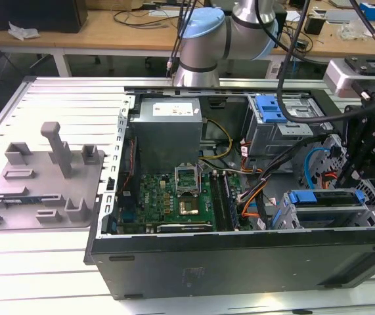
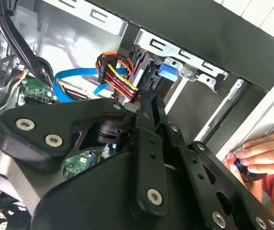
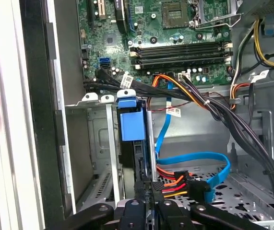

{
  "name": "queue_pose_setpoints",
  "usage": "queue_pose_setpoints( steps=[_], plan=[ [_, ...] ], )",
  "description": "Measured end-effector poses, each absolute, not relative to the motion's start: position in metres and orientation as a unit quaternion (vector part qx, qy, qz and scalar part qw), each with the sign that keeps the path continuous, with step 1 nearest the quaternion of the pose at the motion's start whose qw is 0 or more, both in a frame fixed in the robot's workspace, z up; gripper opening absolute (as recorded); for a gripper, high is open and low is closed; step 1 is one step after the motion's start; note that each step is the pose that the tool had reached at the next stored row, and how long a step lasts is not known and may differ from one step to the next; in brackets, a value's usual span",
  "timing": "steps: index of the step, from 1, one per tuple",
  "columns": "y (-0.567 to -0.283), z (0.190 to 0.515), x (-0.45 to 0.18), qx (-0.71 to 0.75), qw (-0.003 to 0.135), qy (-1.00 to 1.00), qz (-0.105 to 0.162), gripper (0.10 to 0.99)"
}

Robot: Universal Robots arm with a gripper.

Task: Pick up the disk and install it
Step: 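Insert the first disk wire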

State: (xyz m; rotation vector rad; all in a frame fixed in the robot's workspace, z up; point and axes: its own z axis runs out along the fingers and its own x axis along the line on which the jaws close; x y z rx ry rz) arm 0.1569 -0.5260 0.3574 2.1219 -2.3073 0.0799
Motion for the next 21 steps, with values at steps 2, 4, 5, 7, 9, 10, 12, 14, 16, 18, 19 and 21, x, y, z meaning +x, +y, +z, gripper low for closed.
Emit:
queue_pose_setpoints(
  steps=[2,4,5,7,9,10,12,14,16,18,19,21],
  plan=[
    [-0.5261,0.3574,0.1569,0.683,0.003,-0.73,0.025,0.169],
    [-0.5267,0.3575,0.1569,0.687,0.002,-0.726,0.025,0.169],
    [-0.5282,0.3574,0.1569,0.688,0.002,-0.725,0.025,0.169],
    [-0.5307,0.3573,0.1569,0.689,0.001,-0.725,0.025,0.169],
    [-0.5325,0.357,0.157,0.693,-0.004,-0.721,0.023,0.169],
    [-0.5326,0.3568,0.1569,0.696,-0.004,-0.718,0.023,0.169],
    [-0.5326,0.3562,0.1569,0.701,-0.004,-0.713,0.023,0.169],
    [-0.5326,0.3554,0.1567,0.704,-0.005,-0.71,0.023,0.169],
    [-0.532,0.3549,0.1566,0.704,-0.005,-0.709,0.023,0.169],
    [-0.5315,0.3548,0.1566,0.705,-0.005,-0.709,0.023,0.169],
    [-0.5315,0.3549,0.1566,0.705,-0.005,-0.709,0.023,0.169],
    [-0.5315,0.3549,0.1566,0.705,-0.005,-0.709,0.023,0.169]
  ],
)
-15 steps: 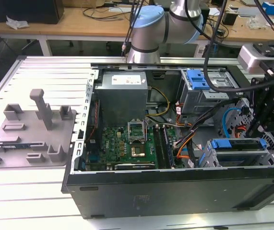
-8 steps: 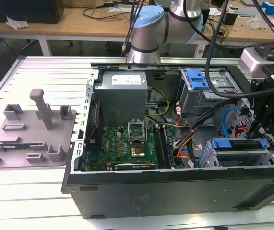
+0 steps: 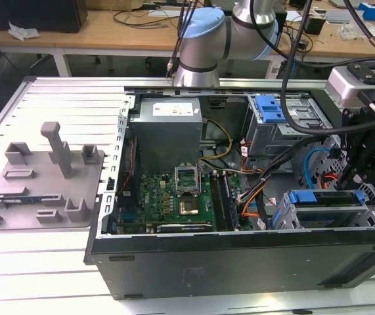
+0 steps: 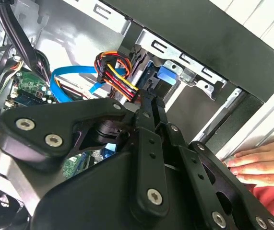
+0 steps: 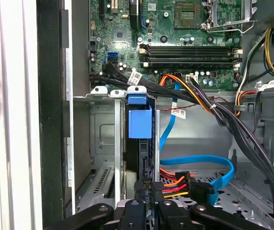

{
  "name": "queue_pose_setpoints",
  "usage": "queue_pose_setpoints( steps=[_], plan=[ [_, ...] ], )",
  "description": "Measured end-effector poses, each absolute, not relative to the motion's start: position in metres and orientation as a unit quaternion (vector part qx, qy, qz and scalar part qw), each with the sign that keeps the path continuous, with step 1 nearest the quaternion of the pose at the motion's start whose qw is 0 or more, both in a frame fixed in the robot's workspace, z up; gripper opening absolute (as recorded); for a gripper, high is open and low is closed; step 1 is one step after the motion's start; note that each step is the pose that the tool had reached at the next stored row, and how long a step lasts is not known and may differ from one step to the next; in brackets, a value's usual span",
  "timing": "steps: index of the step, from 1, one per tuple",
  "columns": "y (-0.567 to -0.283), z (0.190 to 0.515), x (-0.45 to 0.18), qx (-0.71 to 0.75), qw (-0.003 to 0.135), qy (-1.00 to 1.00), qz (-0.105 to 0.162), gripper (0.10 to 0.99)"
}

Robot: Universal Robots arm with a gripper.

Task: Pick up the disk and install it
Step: 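Insert the first disk wire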

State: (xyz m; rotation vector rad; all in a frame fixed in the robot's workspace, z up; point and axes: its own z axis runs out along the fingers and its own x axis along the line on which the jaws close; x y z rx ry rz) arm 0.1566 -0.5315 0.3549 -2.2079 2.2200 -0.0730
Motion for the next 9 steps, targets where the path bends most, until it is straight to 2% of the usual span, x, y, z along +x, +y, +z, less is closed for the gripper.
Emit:
queue_pose_setpoints(
  steps=[9],
  plan=[
    [-0.5315,0.3542,0.1565,-0.701,0.005,0.713,-0.023,0.169]
  ],
)
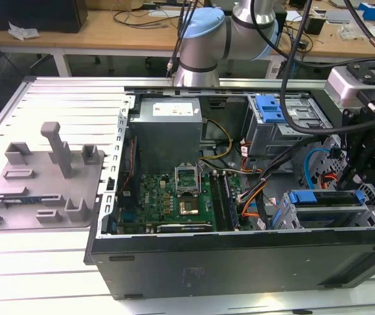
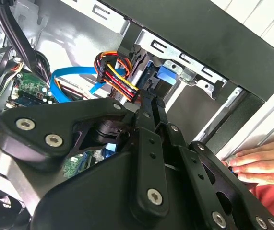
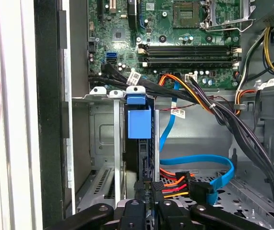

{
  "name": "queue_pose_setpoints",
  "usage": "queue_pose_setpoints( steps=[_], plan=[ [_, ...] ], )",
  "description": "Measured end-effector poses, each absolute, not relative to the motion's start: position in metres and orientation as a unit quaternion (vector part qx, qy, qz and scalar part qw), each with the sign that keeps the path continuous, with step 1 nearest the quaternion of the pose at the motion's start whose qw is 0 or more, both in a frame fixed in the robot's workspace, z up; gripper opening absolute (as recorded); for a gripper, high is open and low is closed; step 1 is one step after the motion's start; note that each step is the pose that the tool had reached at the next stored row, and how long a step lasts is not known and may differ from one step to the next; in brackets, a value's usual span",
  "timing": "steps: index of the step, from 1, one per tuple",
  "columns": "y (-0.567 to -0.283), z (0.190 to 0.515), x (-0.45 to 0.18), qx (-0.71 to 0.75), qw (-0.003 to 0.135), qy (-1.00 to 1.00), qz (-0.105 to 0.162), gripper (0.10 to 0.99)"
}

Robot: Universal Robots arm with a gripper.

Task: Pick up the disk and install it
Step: 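Insert the first disk wire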

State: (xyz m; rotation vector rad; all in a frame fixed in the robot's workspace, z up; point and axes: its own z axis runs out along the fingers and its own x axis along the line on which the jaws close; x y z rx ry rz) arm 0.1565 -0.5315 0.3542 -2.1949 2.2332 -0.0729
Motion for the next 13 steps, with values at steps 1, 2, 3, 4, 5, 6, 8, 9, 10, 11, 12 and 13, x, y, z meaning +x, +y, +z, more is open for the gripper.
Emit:
queue_pose_setpoints(
  steps=[1,2,3,4,5,6,8,9,10,11,12,13],
  plan=[
    [-0.5314,0.354,0.1566,-0.701,0.005,0.713,-0.023,0.169],
    [-0.5315,0.3538,0.1566,-0.701,0.005,0.713,-0.023,0.169],
    [-0.5314,0.3536,0.1566,-0.701,0.005,0.713,-0.023,0.169],
    [-0.5314,0.3535,0.1566,-0.701,0.005,0.713,-0.023,0.169],
    [-0.5314,0.3535,0.1566,-0.701,0.005,0.713,-0.023,0.169],
    [-0.5314,0.3535,0.1566,-0.701,0.005,0.713,-0.023,0.169],
    [-0.531,0.3532,0.1566,-0.701,0.005,0.713,-0.023,0.169],
    [-0.5307,0.3534,0.1565,-0.701,0.005,0.713,-0.023,0.169],
    [-0.5305,0.3534,0.1565,-0.701,0.005,0.713,-0.023,0.169],
    [-0.5303,0.3534,0.1565,-0.701,0.005,0.713,-0.023,0.169],
    [-0.5303,0.3533,0.1566,-0.701,0.005,0.713,-0.023,0.169],
    [-0.5303,0.3533,0.1566,-0.701,0.005,0.713,-0.023,0.169]
  ],
)
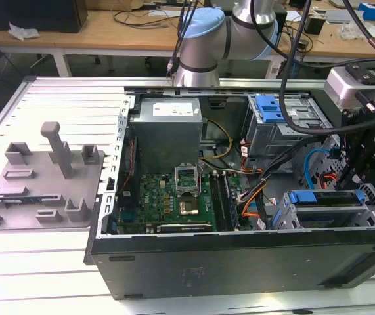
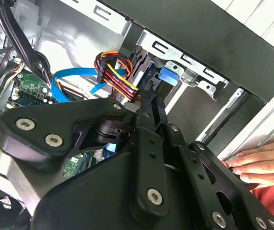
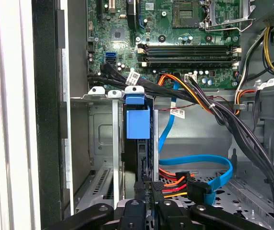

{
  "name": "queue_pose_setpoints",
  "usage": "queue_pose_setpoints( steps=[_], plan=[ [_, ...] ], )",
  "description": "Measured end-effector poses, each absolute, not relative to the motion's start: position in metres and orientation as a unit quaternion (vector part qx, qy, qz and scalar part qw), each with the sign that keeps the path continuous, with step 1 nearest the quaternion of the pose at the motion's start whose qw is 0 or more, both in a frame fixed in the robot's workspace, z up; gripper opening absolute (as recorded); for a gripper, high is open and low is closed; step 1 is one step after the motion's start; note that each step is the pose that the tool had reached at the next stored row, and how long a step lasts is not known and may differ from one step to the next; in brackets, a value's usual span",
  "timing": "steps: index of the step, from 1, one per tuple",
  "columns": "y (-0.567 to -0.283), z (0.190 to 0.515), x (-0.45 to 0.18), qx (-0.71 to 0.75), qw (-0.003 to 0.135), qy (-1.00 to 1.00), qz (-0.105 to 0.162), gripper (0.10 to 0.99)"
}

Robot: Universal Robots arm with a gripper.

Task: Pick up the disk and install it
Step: 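Insert the first disk wire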

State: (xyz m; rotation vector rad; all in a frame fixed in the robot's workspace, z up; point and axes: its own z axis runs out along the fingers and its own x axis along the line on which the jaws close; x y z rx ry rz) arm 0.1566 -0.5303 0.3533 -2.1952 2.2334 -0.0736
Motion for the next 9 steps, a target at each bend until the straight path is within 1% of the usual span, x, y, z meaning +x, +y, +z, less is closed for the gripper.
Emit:
queue_pose_setpoints(
  steps=[9],
  plan=[
    [-0.5303,0.3508,0.1566,-0.701,0.005,0.713,-0.024,0.169]
  ],
)
